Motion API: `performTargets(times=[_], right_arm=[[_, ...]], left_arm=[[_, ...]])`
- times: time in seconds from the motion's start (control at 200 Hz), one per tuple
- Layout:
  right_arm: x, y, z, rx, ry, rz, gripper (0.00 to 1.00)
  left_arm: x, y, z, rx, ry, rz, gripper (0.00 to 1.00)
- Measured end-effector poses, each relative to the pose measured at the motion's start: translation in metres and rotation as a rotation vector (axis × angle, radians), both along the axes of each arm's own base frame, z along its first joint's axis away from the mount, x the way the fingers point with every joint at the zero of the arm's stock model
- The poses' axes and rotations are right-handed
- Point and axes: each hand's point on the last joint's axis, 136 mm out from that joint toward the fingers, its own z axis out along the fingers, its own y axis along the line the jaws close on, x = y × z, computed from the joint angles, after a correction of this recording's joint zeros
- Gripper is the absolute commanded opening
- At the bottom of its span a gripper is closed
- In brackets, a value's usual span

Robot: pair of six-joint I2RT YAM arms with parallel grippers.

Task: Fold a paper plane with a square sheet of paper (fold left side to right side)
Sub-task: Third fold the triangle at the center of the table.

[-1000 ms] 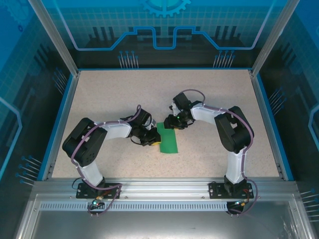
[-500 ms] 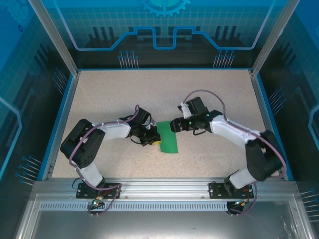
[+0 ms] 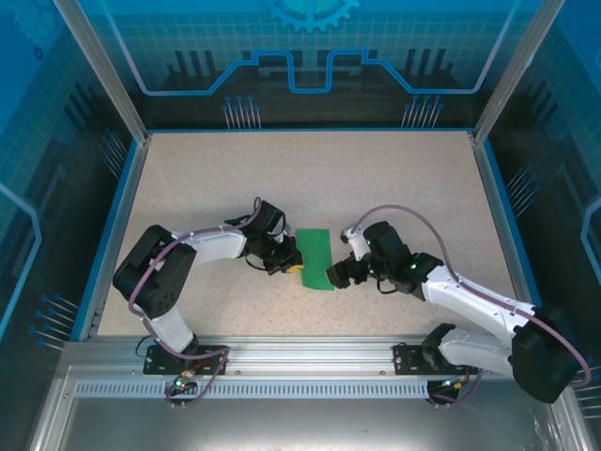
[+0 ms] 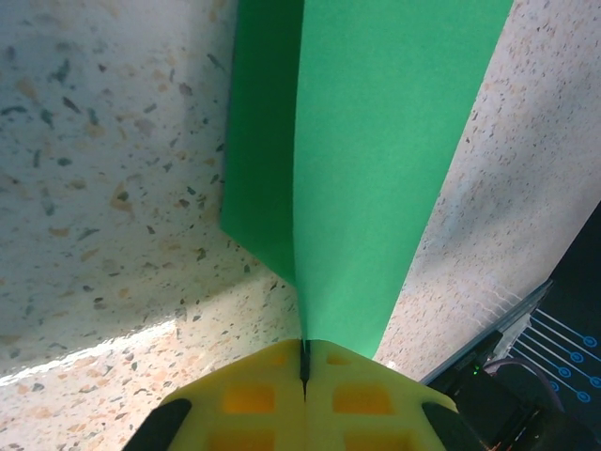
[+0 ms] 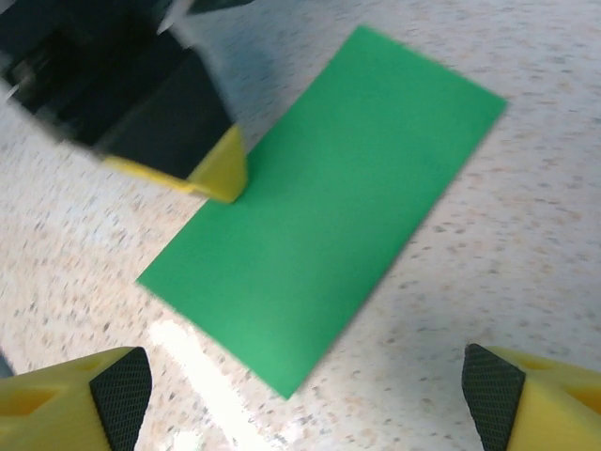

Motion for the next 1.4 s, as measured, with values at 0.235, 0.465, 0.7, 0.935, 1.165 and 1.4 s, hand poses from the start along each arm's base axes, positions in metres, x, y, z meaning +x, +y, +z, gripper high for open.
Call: performTargets(times=[0.235,0.465,0.7,0.935,1.165,1.4], right_arm=[[-0.038,0.021,-0.014,-0.083,-0.191,0.22,0.9],[-0.051,0.037,-0.03,-0.216,-0.332,0.368,0.89],[-0.041,0.059,-0.05,-0.381,-0.424,0.435,0.85],[-0.019,0.077,-0.051,-0.427,-0.492,0.397,0.64],[-0.01,0.081,-0.047,-0.428,-0.515,0.362,0.33],[-0.009,0.078,-0.048,-0.43,-0.498,0.341,0.0]], left_arm=[[0.001,-0.001,0.003,-0.003,0.006,-0.001,0.0],[0.001,-0.002,0.006,-0.008,0.011,-0.004,0.0],[0.003,-0.006,0.011,-0.025,0.005,-0.01,0.0],[0.004,-0.007,0.012,-0.027,0.004,-0.01,0.0],[0.004,-0.006,0.012,-0.027,0.004,-0.01,0.0],[0.003,-0.006,0.011,-0.024,0.007,-0.01,0.0]])
